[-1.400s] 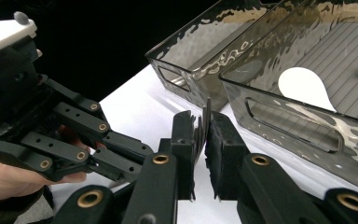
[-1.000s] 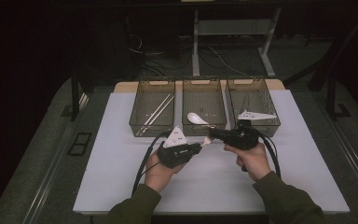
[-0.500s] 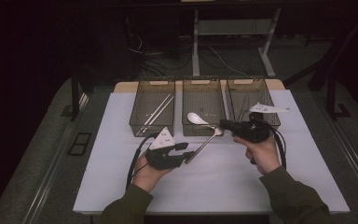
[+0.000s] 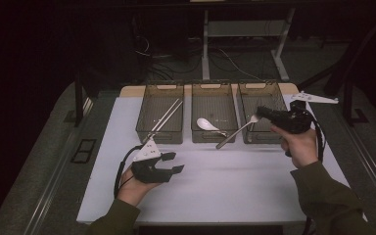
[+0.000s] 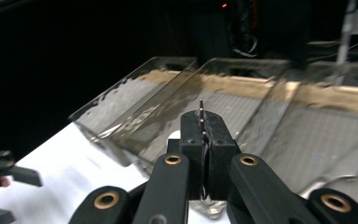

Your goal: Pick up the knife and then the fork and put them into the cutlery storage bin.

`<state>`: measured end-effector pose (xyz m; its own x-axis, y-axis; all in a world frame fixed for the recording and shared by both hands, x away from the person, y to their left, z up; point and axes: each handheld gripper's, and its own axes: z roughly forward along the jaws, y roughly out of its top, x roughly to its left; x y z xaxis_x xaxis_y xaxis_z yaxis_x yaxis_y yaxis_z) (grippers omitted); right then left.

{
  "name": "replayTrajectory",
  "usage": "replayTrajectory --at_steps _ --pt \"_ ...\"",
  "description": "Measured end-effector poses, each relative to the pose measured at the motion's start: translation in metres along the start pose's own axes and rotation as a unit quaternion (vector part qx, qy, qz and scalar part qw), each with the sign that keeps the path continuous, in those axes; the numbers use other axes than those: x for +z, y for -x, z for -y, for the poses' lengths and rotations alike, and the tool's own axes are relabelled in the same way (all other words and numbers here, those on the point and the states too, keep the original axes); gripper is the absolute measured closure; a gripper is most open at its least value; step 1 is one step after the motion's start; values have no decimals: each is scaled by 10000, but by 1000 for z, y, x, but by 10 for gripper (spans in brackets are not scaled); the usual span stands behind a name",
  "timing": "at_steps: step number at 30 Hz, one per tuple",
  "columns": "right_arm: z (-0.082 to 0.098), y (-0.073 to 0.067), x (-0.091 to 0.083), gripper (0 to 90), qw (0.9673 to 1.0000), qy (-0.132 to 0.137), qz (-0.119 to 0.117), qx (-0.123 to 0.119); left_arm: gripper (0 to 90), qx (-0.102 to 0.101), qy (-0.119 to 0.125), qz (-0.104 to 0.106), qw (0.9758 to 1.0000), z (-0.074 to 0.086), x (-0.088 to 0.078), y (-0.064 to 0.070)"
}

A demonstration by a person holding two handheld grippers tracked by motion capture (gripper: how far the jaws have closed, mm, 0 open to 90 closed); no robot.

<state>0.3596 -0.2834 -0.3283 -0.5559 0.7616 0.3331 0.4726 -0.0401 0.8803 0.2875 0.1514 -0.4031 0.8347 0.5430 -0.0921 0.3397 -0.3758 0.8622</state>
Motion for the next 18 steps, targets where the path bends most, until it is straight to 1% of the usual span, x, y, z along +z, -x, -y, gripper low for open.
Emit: replayTrajectory --at_steps 2,3,4,10,13,14,15,18 --pt "-6 6 -7 877 9999 44 106 -19 425 -16 -29 -42 10000 4 -5 -3" --pt "-9 9 -10 877 9998 70 158 15 420 -30 -39 -61 10000 6 -7 -5" --pt "-12 12 -12 876 9997 106 222 -26 414 -31 -53 -93 9999 8 -9 -6" --pt "-28 27 -29 876 9983 228 542 -56 375 -115 -86 -187 9997 16 -19 -13" --pt "-33 34 -34 876 9970 238 737 -75 367 -150 -103 -233 9996 20 -20 -16" --pt "-34 38 -35 876 9964 257 803 -123 367 -160 -141 -228 9995 21 -21 -18" --pt "-35 40 -36 877 9961 233 842 -80 365 -171 -124 -213 9995 22 -20 -19" --pt "-36 47 -37 876 9945 217 1019 -117 347 -195 -150 -177 9995 22 -19 -19"
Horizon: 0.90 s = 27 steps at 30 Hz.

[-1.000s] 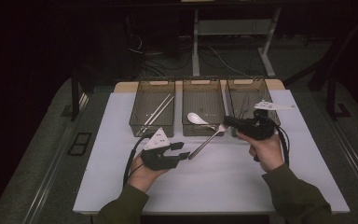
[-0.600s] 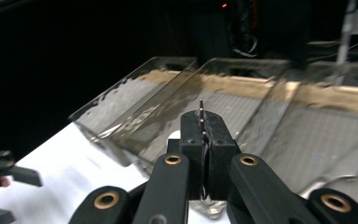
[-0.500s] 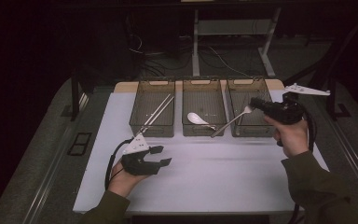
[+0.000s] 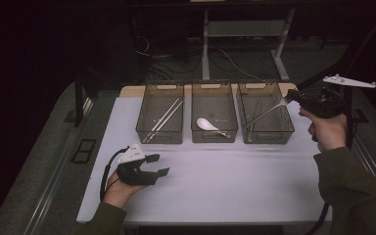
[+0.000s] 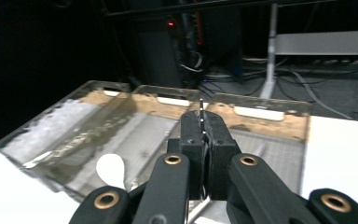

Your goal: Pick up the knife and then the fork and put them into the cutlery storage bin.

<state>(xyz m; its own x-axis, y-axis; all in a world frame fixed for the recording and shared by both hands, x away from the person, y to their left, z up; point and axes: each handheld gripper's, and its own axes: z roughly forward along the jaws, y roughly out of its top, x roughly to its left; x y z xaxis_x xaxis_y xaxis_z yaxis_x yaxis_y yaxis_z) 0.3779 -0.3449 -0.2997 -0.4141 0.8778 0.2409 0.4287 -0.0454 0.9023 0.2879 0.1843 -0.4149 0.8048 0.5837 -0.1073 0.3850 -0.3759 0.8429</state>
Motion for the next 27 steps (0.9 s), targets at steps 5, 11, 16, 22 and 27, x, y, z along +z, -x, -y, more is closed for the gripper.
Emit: replayTrajectory --at_steps 5,11,16,22,27 --pt "1 12 2 876 9997 -51 219 1 291 7 -22 81 10000 1 4 2" --pt "2 23 6 876 9989 -128 456 -56 243 31 -55 132 9999 1 7 4" --pt "5 27 18 876 9978 -307 575 -103 240 25 -45 170 9998 0 9 5" --pt "11 28 37 876 9962 -601 599 -189 240 52 -78 199 9998 0 9 6" --pt "16 27 49 875 9950 -793 579 -183 240 51 -59 205 9998 0 9 6"
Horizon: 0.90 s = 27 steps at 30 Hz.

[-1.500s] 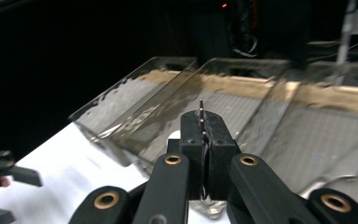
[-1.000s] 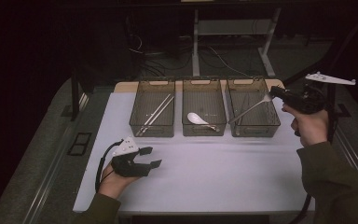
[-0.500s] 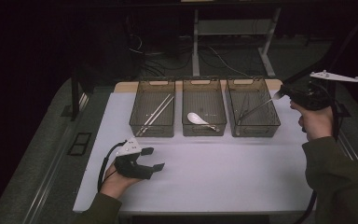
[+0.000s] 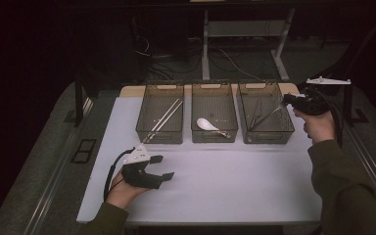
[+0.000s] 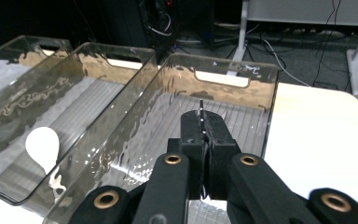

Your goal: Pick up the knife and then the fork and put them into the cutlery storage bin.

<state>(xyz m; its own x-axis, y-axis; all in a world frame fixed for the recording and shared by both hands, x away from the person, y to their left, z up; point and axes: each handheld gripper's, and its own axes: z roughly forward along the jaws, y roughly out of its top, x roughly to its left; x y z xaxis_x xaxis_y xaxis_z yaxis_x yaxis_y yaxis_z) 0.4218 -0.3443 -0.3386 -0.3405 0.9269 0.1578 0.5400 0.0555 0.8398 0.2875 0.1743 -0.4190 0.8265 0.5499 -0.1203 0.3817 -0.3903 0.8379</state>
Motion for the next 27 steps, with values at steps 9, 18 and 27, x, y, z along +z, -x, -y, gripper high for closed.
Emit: replayTrajectory --at_steps 9,18,27 --pt "6 1 24 868 9996 -254 -61 113 241 1 -8 9 10000 -1 1 1" --pt "11 12 44 746 9989 -410 132 165 241 15 -41 17 10000 -1 2 1" --pt "13 16 55 632 9982 -531 246 -114 241 12 -53 34 10000 -1 4 1"
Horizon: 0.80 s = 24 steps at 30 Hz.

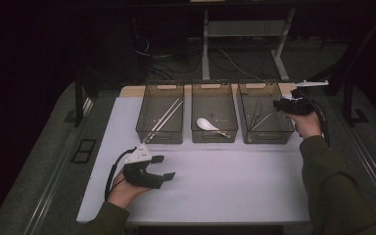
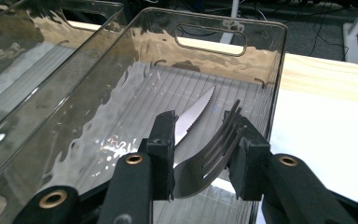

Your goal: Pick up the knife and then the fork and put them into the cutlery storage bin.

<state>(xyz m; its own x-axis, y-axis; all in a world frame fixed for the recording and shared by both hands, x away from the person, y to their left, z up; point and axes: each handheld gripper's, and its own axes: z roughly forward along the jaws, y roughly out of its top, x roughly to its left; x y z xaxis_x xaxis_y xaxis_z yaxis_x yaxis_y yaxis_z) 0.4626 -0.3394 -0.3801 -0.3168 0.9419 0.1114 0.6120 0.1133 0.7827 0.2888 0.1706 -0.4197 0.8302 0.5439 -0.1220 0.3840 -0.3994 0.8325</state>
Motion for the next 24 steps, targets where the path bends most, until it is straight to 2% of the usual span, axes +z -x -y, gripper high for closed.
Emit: replayTrajectory --at_steps 5,9,22,24 --pt "-2 0 5 544 10000 -15 -27 -30 241 5 -5 2 10000 0 0 0" --pt "-2 2 8 471 10000 -14 39 -22 241 6 -7 -5 10000 0 0 -1" --pt "-4 10 0 396 9999 116 68 5 231 19 -20 -19 10000 0 2 -1" --pt "-4 11 -3 393 9998 173 14 44 229 22 -22 -24 10000 0 2 -1"
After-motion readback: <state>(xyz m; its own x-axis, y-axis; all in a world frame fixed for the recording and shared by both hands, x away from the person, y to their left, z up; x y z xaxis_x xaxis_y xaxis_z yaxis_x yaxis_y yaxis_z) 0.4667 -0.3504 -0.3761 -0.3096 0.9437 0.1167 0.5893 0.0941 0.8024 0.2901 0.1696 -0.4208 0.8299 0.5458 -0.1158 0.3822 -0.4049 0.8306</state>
